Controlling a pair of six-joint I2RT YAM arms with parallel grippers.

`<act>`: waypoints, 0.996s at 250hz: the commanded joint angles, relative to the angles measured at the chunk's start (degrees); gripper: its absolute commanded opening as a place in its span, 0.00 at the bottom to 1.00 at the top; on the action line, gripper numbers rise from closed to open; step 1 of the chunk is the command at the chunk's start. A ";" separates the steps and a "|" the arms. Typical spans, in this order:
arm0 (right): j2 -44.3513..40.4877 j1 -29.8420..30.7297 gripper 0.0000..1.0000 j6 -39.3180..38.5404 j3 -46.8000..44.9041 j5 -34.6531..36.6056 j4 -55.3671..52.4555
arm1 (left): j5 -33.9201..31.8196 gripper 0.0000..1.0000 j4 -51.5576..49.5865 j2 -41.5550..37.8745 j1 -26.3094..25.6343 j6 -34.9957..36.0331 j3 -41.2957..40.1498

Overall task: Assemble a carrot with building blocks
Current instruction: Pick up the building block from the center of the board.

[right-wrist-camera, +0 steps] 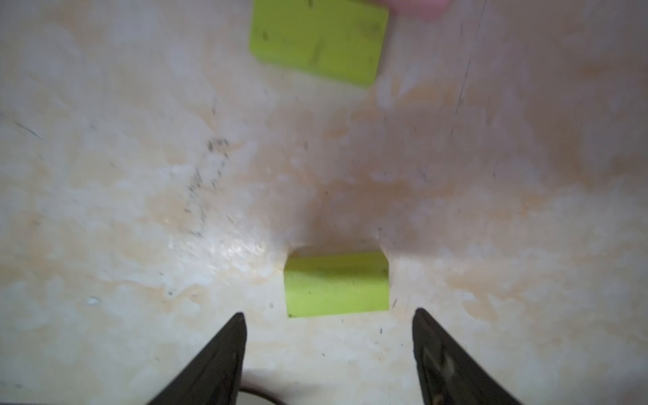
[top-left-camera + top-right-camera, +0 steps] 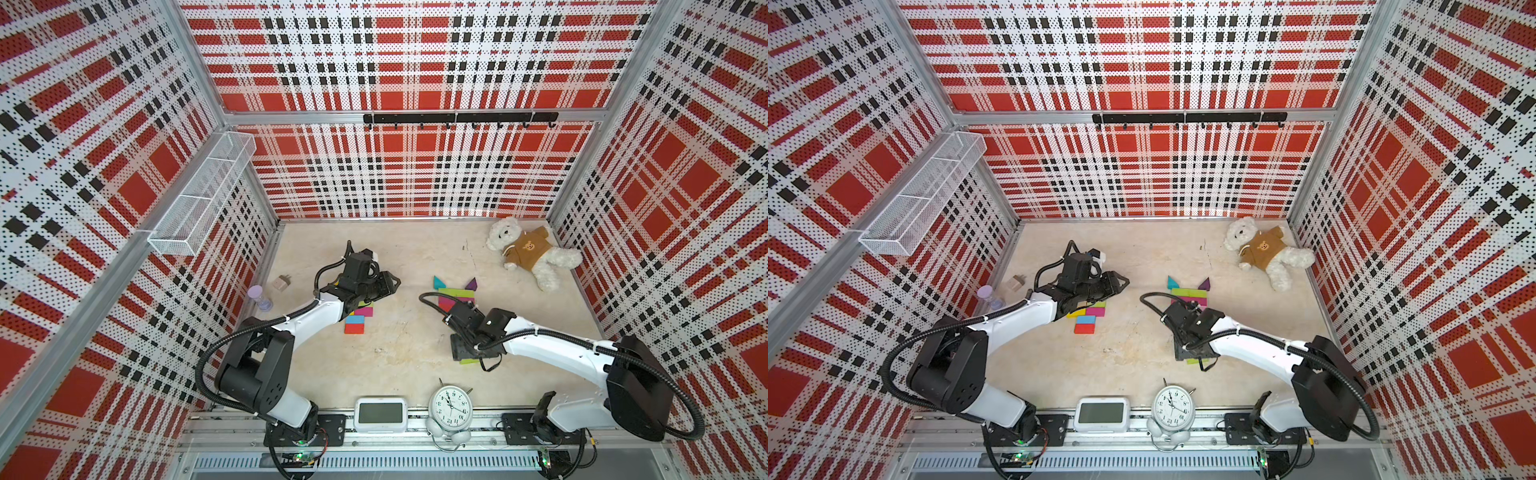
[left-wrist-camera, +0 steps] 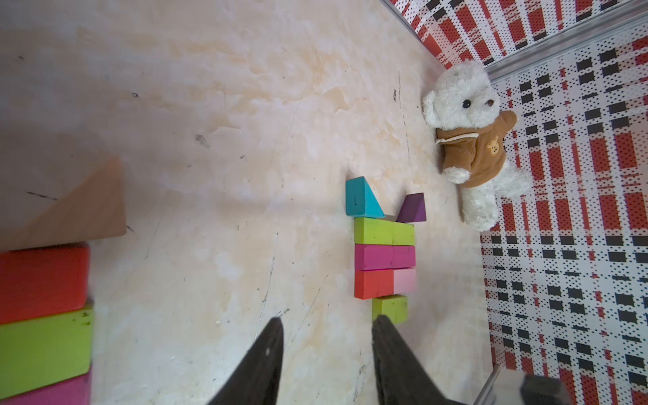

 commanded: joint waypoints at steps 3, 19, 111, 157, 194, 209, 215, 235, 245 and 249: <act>-0.42 0.63 0.78 1.95 -2.57 -0.64 1.36 | -1.10 0.46 0.53 -1.74 -0.90 -0.34 -0.41; -0.01 0.63 0.79 1.92 -3.31 -0.63 2.15 | -1.19 0.45 0.41 -1.76 -1.27 -0.34 -0.29; 4.14 0.50 0.76 -1.76 -3.07 -1.85 5.81 | -2.50 0.46 -0.29 -1.97 -2.78 -0.43 -0.25; 4.52 -0.71 0.71 -2.18 -3.50 -2.01 7.22 | -2.63 0.46 -0.39 -1.47 -2.95 -0.43 0.18; 4.39 -2.49 0.69 -2.65 -4.98 -4.37 9.25 | -2.77 0.46 -0.47 -1.05 -3.03 -0.43 0.37; 4.28 -3.01 0.68 -2.83 -5.29 -4.83 9.95 | -2.64 0.46 -0.47 -0.77 -3.12 -0.44 0.45; 4.24 -3.22 0.68 -2.85 -5.37 -5.01 10.08 | -2.66 0.46 -0.47 -0.78 -3.12 -0.43 0.45; 4.37 -3.96 0.67 -3.26 -5.62 -5.46 10.62 | -2.68 0.46 -0.52 -0.63 -3.17 -0.43 0.46; 4.53 -4.11 0.67 -3.35 -5.56 -5.55 10.80 | -2.74 0.46 -0.46 -0.62 -3.21 -0.43 0.45; 4.58 -4.20 0.67 -3.27 -5.47 -5.49 10.80 | -2.73 0.46 -0.47 -0.63 -3.15 -0.43 0.40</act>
